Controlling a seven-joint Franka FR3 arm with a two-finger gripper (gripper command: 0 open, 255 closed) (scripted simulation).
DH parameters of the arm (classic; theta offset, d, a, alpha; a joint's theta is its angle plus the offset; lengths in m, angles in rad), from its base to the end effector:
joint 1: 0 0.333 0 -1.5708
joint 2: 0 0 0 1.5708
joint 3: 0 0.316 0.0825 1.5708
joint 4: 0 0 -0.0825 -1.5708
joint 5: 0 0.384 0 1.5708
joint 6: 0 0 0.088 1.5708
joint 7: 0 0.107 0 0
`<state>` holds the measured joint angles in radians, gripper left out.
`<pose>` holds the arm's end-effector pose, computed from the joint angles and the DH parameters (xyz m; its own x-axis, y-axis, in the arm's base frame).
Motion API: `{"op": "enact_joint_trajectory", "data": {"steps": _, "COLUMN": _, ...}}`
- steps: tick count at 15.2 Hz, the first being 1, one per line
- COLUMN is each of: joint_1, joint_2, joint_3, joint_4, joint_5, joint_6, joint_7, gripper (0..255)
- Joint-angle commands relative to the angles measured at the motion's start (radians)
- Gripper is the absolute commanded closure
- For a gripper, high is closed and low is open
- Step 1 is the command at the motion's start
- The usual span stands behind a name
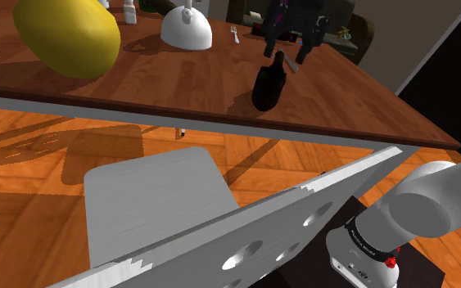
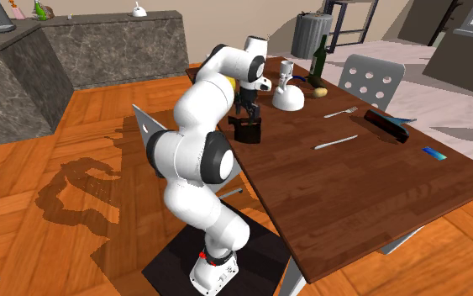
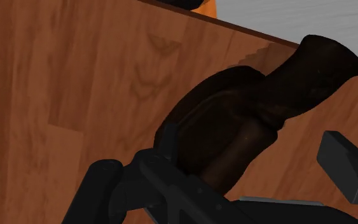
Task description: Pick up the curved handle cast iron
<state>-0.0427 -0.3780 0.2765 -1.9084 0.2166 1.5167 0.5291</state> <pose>0.4092 0.1459 0.6399 0.9513 -0.2974 -0.0812 -0.3039 -0.9488 -0.0862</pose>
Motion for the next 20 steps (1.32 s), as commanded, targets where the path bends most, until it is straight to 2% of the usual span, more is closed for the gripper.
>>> {"op": "enact_joint_trajectory", "data": {"steps": 1, "joint_1": 0.000, "joint_2": -0.005, "joint_3": 0.002, "joint_4": -0.033, "joint_5": 0.002, "joint_6": 0.027, "joint_7": -0.002, "gripper": 0}}
{"op": "enact_joint_trajectory", "data": {"steps": 4, "joint_1": 0.002, "joint_2": -0.016, "joint_3": 0.004, "joint_4": -0.091, "joint_5": 0.005, "joint_6": 0.074, "joint_7": -0.009, "gripper": 0}}
{"op": "enact_joint_trajectory", "data": {"steps": 6, "joint_1": 0.002, "joint_2": -0.016, "joint_3": 0.004, "joint_4": -0.091, "joint_5": 0.005, "joint_6": 0.074, "joint_7": -0.009, "gripper": 0}}
{"op": "enact_joint_trajectory", "data": {"steps": 7, "joint_1": 0.002, "joint_2": -0.016, "joint_3": 0.004, "joint_4": -0.089, "joint_5": 0.005, "joint_6": 0.073, "joint_7": -0.009, "gripper": 255}}
{"op": "enact_joint_trajectory", "data": {"steps": 16, "joint_1": 0.002, "joint_2": -0.016, "joint_3": 0.005, "joint_4": -0.091, "joint_5": 0.006, "joint_6": 0.074, "joint_7": -0.009, "gripper": 255}}
{"op": "enact_joint_trajectory", "data": {"steps": 20, "joint_1": -0.001, "joint_2": -0.004, "joint_3": 0.002, "joint_4": -0.026, "joint_5": 0.001, "joint_6": 0.022, "joint_7": -0.001, "gripper": 255}}
